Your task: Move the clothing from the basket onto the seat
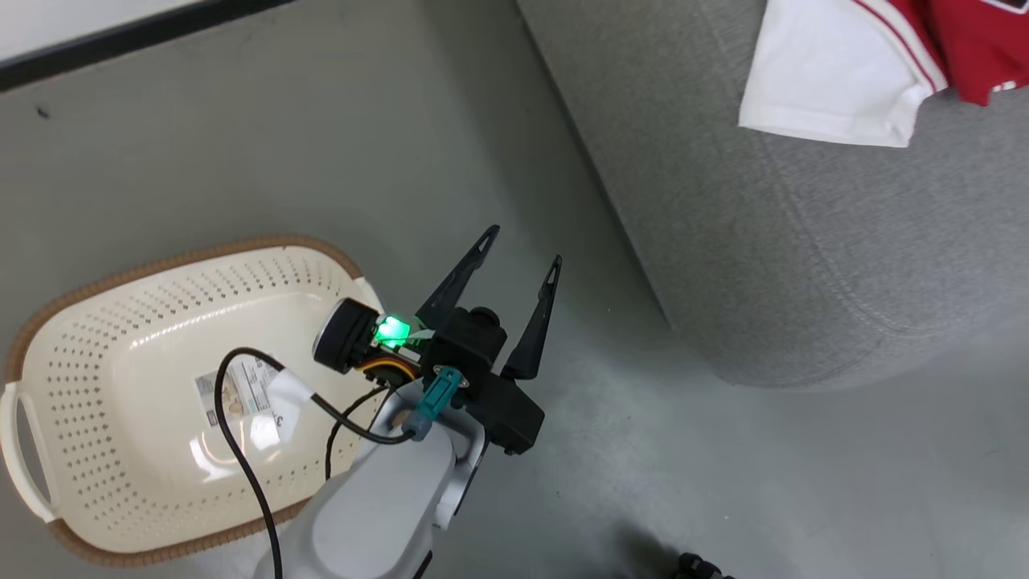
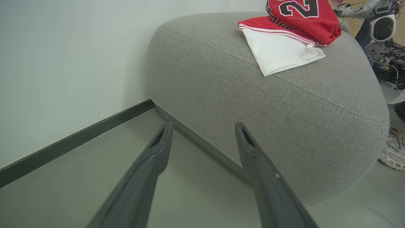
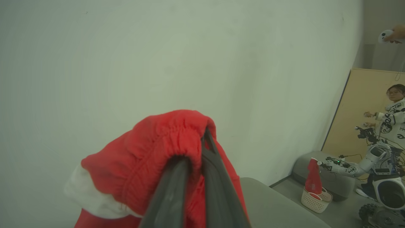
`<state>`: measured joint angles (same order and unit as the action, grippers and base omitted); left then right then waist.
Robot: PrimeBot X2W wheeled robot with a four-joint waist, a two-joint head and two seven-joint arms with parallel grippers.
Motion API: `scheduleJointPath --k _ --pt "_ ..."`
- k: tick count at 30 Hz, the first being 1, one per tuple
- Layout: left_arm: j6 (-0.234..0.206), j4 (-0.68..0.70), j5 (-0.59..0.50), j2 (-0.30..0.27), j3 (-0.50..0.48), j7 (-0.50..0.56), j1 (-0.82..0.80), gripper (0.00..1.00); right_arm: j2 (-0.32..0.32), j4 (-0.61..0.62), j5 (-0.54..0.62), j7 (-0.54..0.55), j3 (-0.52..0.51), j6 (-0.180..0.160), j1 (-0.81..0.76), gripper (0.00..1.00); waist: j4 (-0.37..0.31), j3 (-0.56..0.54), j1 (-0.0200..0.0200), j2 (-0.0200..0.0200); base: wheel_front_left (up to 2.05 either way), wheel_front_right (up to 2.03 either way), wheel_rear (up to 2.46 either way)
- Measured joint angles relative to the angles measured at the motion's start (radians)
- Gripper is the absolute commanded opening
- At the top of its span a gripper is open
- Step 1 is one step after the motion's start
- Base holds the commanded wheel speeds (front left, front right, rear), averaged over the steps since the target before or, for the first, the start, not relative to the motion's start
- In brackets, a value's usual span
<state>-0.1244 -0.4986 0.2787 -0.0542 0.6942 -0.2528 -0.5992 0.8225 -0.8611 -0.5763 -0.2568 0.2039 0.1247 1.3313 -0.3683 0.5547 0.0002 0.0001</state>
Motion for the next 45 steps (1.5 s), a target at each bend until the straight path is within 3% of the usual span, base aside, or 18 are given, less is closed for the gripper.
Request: scheduleJointPath --k 9,16,32,33,35,45 --pt "0.0 -0.01 0.0 -0.001 0.001 0.0 -0.029 1.0 0.021 -0.066 -0.005 0.0 -0.031 0.0 0.071 0.0 0.056 0.102 0.0 0.0 0.0 0.0 0.0" --pt "0.0 -0.008 0.0 0.0 0.005 0.0 -0.07 1.0 -0.068 -0.102 -0.025 0.0 0.0 0.0 0.058 0.0 0.096 0.17 0.0 0.0001 0.0 0.0 0.0" --pt "0.0 -0.008 0.003 0.001 -0.04 0.0 -0.087 1.0 -0.137 -0.169 -0.067 0.0 0.017 0.0 -0.203 0.0 0.137 0.153 -0.0003 -0.0001 0.0 0.0 0.0" --pt "0.0 -0.009 0.005 0.001 -0.041 0.0 -0.087 1.0 -0.142 -0.165 -0.067 0.0 0.017 0.0 -0.209 0.38 0.137 0.148 -0.0003 -0.0001 0.0 0.0 0.0" --pt "0.0 -0.009 0.009 0.001 -0.041 0.0 -0.086 1.0 -0.146 -0.154 -0.067 0.0 0.016 0.0 -0.22 1.0 0.137 0.136 -0.0003 -0.0001 0.0 0.0 0.0" --pt "0.0 -0.008 0.046 0.002 -0.042 0.0 -0.059 1.0 -0.162 -0.048 -0.082 0.0 0.048 0.0 -0.318 1.0 0.147 0.057 -0.0003 -0.0001 0.0 0.0 0.0"
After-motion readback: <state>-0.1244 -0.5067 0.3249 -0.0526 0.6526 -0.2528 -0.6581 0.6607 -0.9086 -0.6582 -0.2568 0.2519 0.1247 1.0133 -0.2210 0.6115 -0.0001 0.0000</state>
